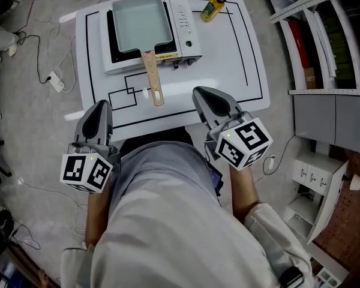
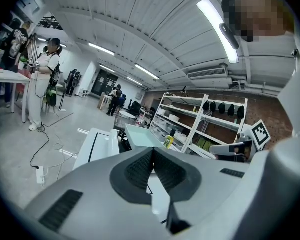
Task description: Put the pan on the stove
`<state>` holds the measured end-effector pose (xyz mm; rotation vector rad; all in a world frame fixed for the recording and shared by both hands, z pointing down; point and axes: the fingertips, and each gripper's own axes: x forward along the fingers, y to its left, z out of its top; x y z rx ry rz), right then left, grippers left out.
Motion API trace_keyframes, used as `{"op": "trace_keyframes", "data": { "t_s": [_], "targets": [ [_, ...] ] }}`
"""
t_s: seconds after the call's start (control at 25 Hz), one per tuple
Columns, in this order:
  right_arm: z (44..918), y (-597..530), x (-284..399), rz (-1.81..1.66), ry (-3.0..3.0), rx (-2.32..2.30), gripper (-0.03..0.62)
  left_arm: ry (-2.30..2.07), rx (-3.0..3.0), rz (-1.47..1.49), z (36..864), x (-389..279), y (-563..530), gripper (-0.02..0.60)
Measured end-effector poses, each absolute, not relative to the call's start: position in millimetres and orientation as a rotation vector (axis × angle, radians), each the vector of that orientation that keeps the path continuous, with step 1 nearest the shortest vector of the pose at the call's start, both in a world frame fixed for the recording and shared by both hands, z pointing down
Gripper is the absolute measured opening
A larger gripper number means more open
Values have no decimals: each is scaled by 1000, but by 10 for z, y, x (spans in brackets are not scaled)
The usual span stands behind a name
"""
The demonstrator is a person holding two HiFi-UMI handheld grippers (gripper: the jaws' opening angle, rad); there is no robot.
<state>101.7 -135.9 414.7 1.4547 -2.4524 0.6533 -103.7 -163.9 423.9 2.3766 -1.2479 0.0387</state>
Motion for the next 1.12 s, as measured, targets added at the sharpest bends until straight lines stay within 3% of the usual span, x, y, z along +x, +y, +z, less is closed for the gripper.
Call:
{"op": "trace_keyframes", "data": {
  "t_s": [1.12],
  "targets": [
    [4415,-1359,966,670,-2281,1441,9,-1193,2312,136,4531,-926,-1602,6]
  ]
}}
